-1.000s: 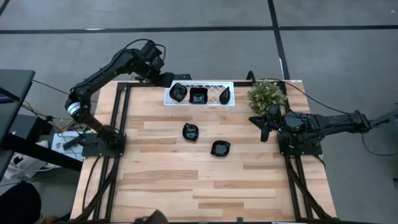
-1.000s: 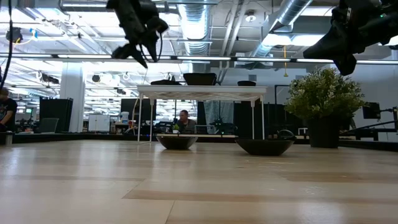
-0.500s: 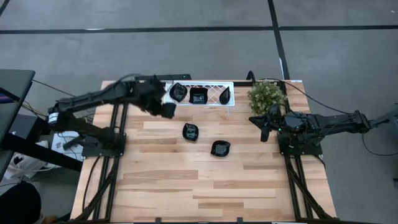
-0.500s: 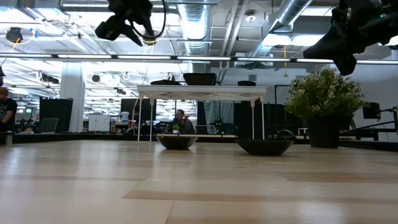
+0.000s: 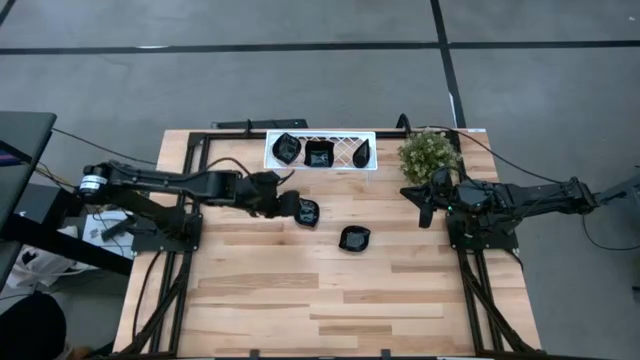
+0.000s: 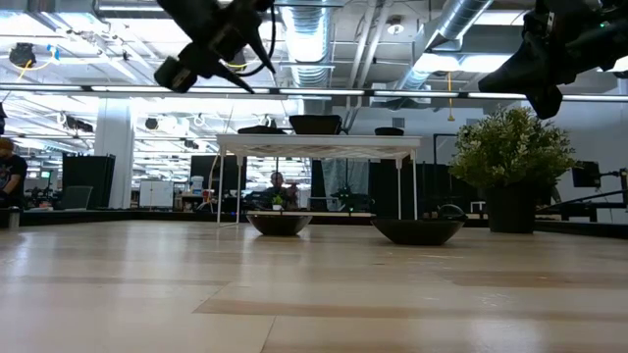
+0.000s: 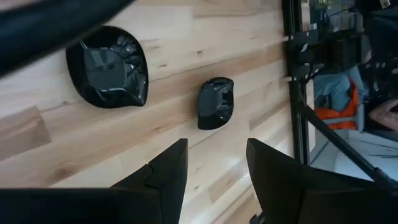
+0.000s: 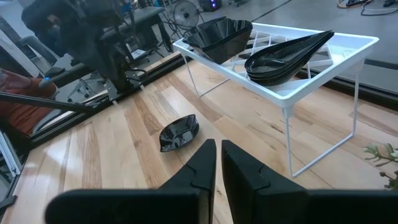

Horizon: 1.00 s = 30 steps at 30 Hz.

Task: Pick & Place Mini shaped plates
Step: Stack the leaf-shaped plate on top of the leaf-shaped plate on the shelf

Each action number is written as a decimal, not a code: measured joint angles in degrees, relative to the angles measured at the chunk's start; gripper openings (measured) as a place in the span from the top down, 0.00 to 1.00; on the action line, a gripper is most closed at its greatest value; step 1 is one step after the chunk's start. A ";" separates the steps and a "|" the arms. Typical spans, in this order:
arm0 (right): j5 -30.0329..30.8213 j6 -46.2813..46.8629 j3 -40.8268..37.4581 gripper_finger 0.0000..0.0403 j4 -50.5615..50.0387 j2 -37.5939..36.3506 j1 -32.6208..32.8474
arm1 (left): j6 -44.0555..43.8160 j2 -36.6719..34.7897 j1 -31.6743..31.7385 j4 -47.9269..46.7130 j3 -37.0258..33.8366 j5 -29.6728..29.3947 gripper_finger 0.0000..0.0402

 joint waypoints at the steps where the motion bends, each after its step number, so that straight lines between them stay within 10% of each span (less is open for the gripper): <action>1: 0.00 0.00 0.00 0.95 0.00 0.00 0.00 | -0.81 0.00 -0.36 1.34 -0.96 -0.18 0.59; 30: -0.02 0.00 0.01 0.95 -0.04 0.01 -0.02 | -2.04 10.60 -1.04 14.97 -4.13 -2.75 0.59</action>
